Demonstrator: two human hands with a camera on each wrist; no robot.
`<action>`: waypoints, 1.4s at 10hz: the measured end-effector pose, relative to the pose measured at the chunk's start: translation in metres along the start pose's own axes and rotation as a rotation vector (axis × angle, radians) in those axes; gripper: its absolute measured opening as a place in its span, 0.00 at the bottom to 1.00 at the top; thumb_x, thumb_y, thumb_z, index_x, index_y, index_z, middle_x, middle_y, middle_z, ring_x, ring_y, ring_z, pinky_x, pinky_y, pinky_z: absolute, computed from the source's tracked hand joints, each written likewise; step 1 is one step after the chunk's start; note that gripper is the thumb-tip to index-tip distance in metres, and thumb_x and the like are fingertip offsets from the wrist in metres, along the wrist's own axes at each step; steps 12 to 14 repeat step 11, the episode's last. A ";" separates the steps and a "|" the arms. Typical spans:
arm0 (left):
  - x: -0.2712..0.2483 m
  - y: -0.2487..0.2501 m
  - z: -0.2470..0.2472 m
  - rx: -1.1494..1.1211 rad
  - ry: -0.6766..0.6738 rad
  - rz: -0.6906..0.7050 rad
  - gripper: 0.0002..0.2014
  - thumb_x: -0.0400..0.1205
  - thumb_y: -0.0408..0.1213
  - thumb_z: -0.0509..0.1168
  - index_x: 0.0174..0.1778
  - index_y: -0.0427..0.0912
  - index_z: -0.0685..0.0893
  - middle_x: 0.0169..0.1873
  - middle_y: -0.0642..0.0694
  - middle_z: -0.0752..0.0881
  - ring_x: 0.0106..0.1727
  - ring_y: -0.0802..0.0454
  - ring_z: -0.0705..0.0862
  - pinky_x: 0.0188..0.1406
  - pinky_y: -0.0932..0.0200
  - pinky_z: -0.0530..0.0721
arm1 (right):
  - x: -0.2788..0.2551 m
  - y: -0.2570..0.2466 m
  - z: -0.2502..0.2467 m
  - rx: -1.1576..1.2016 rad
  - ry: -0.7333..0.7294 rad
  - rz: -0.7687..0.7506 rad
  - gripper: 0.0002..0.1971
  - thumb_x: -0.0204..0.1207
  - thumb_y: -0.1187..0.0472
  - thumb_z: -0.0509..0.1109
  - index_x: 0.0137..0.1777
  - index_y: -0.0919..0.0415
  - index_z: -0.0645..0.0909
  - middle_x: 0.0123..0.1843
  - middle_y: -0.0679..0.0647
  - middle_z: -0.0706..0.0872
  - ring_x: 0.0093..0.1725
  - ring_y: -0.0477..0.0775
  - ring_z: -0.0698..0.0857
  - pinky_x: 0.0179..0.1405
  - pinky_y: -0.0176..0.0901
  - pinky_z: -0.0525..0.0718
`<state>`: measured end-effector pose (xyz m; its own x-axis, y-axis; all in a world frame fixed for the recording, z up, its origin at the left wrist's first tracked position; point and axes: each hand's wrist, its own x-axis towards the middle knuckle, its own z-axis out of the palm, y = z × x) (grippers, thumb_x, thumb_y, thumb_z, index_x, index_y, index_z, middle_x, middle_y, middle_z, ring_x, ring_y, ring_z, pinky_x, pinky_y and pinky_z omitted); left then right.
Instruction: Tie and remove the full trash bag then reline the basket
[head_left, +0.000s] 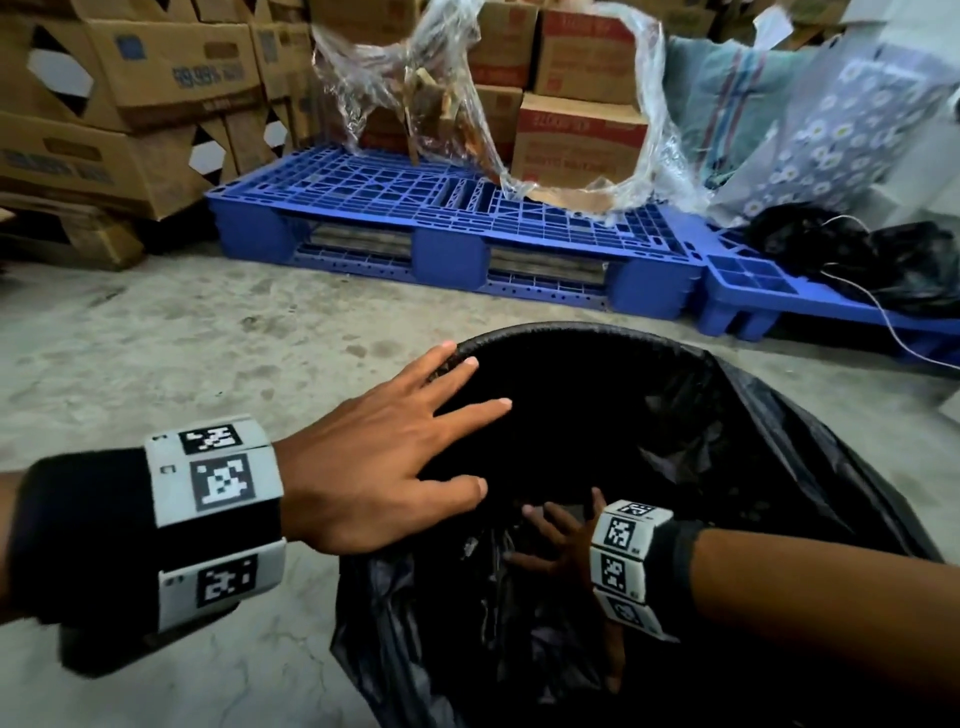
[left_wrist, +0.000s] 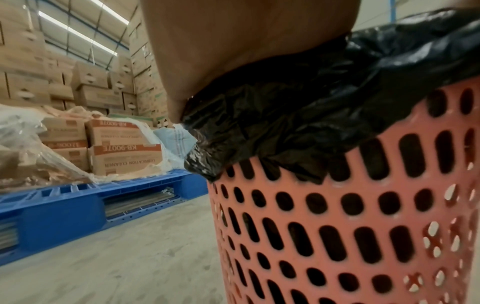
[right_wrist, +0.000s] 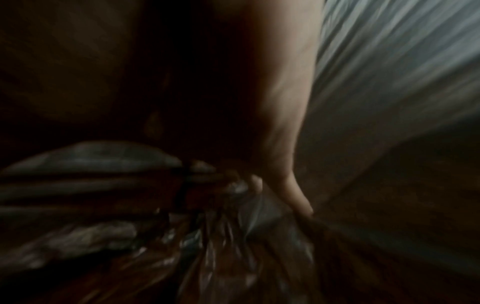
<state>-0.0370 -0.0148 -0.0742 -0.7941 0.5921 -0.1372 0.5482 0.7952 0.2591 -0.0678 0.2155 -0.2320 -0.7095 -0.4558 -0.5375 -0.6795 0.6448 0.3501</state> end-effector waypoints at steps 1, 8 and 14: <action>0.000 0.000 -0.001 0.020 -0.004 0.000 0.35 0.69 0.69 0.42 0.74 0.73 0.42 0.80 0.64 0.34 0.74 0.70 0.23 0.81 0.41 0.52 | 0.012 0.000 0.012 -0.026 -0.137 0.061 0.44 0.68 0.34 0.66 0.74 0.38 0.38 0.79 0.67 0.57 0.73 0.64 0.75 0.50 0.87 0.73; 0.008 0.002 -0.005 -0.106 0.087 0.056 0.37 0.68 0.66 0.48 0.76 0.65 0.56 0.82 0.58 0.41 0.79 0.67 0.33 0.76 0.62 0.42 | -0.219 0.109 -0.104 0.458 0.102 0.253 0.57 0.52 0.17 0.54 0.81 0.43 0.44 0.86 0.52 0.50 0.83 0.52 0.56 0.82 0.45 0.52; -0.010 0.016 -0.003 -0.081 0.323 -0.019 0.40 0.69 0.72 0.42 0.77 0.58 0.60 0.83 0.56 0.48 0.82 0.61 0.42 0.81 0.54 0.50 | -0.246 0.074 -0.015 1.013 0.585 0.344 0.42 0.61 0.20 0.49 0.76 0.28 0.44 0.84 0.39 0.42 0.81 0.34 0.44 0.77 0.28 0.46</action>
